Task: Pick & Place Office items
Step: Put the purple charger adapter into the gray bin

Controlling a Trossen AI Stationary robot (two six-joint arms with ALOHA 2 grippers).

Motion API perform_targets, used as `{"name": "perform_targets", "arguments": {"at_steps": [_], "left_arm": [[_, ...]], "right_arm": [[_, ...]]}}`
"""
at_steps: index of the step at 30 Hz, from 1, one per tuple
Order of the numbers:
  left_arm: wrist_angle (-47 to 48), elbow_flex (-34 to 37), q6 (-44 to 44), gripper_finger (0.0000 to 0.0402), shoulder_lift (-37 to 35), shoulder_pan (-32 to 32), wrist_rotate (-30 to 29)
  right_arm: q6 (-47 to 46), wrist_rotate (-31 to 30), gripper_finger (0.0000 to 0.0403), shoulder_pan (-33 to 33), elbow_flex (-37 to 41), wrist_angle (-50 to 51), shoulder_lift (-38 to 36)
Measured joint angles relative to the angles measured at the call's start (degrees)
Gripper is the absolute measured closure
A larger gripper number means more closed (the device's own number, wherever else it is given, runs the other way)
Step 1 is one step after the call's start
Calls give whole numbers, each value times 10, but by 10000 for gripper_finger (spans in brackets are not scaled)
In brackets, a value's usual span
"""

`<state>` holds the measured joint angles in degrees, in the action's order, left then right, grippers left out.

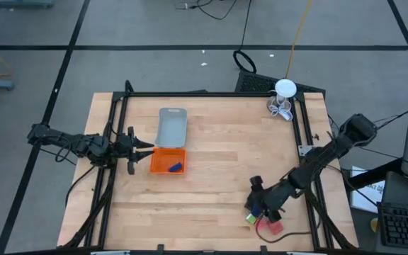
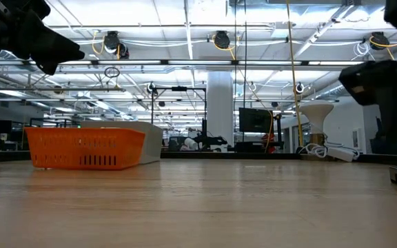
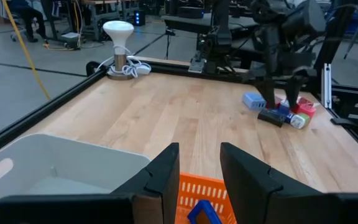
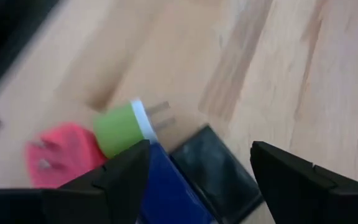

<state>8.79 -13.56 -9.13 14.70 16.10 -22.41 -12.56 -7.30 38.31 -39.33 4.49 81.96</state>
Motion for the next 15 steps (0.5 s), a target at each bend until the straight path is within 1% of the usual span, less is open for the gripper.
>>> {"name": "perform_targets", "arguments": {"at_steps": [4, 9, 11, 15], "left_arm": [[0, 0, 0, 284, 0, 0, 0], [0, 0, 0, 284, 0, 0, -1], [0, 0, 0, 284, 0, 0, -1], [0, 0, 0, 284, 0, 0, -1]], "right_arm": [[16, 1, 134, -10, -6, 11, 30], [16, -4, 134, -30, -7, 12, 41], [13, -27, 134, -39, -7, 11, 41], [15, -90, 134, -61, -6, 11, 36]]}}
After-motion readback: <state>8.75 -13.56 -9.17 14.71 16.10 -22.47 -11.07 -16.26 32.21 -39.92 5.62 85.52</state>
